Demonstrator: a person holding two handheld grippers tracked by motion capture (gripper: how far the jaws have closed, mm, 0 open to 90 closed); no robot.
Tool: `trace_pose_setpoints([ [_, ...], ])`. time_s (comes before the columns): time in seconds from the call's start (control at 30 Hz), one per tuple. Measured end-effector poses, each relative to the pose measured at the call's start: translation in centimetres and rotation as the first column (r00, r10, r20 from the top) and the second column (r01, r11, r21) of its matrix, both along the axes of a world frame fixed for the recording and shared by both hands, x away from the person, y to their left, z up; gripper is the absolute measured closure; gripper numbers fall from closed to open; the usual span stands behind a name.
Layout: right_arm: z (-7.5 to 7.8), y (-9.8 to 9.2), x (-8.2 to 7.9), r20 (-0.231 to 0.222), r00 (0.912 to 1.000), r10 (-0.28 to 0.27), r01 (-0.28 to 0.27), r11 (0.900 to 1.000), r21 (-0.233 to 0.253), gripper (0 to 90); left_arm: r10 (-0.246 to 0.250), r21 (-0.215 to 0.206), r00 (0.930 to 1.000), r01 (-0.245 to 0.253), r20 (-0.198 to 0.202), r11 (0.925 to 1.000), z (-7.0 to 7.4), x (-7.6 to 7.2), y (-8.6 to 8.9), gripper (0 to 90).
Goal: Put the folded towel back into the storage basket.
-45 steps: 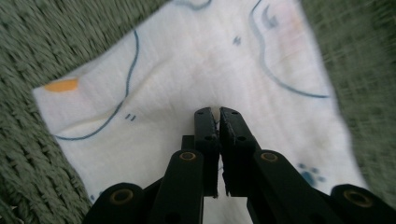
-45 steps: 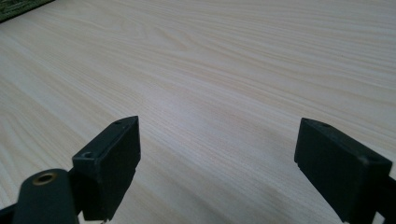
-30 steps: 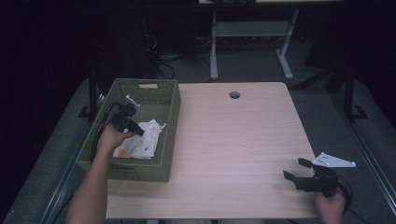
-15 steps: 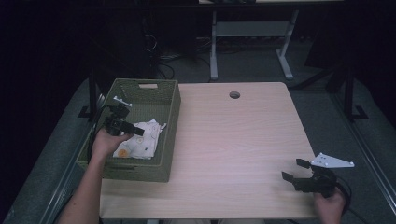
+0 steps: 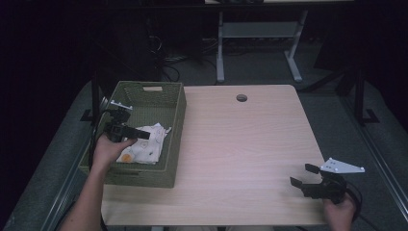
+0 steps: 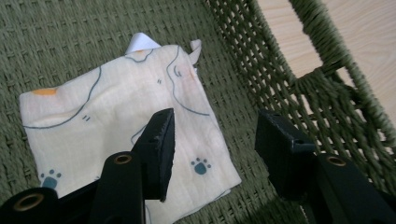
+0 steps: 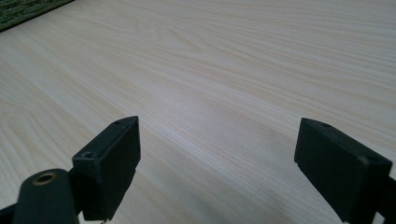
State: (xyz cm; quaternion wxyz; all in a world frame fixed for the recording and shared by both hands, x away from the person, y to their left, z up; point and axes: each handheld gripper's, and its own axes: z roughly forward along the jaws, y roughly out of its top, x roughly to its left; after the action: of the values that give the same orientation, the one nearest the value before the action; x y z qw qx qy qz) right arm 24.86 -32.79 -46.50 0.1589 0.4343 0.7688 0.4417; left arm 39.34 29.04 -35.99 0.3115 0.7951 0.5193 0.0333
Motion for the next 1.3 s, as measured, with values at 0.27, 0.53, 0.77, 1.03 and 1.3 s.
trace_pose_setpoints([
  [0.27, 0.0, 0.0, 0.0, 0.001, 0.9999, -0.011, 0.011, 1.000, 0.006, 14.0, 0.001, -0.049, 0.9995, 0.001, 0.032, 0.9988, 0.4, -0.9, -0.3, 45.1],
  [0.53, 0.0, -0.1, 0.0, -0.002, 0.9999, -0.012, 0.012, 1.000, 0.008, 14.0, -0.006, -0.127, 0.9968, 0.016, 0.080, 0.9918, 1.2, -1.8, -0.6, 42.7],
  [0.77, -0.1, -0.1, 0.1, -0.002, 0.9999, -0.013, 0.013, 1.000, 0.009, 14.0, -0.015, -0.150, 0.9931, 0.032, 0.116, 0.9882, 2.0, -2.5, -0.7, 42.1],
  [1.03, -0.1, -0.1, 0.2, 0.000, 0.9999, -0.013, 0.013, 1.000, 0.013, 14.0, -0.039, -0.175, 0.9872, 0.066, 0.155, 0.9823, 2.8, -3.2, -1.7, 37.8],
  [1.3, -0.1, -0.1, 0.2, 0.004, 0.9999, -0.010, 0.010, 1.000, 0.012, 14.0, -0.090, -0.185, 0.9754, 0.128, 0.201, 0.9743, 3.9, -4.2, -3.8, 37.2],
])
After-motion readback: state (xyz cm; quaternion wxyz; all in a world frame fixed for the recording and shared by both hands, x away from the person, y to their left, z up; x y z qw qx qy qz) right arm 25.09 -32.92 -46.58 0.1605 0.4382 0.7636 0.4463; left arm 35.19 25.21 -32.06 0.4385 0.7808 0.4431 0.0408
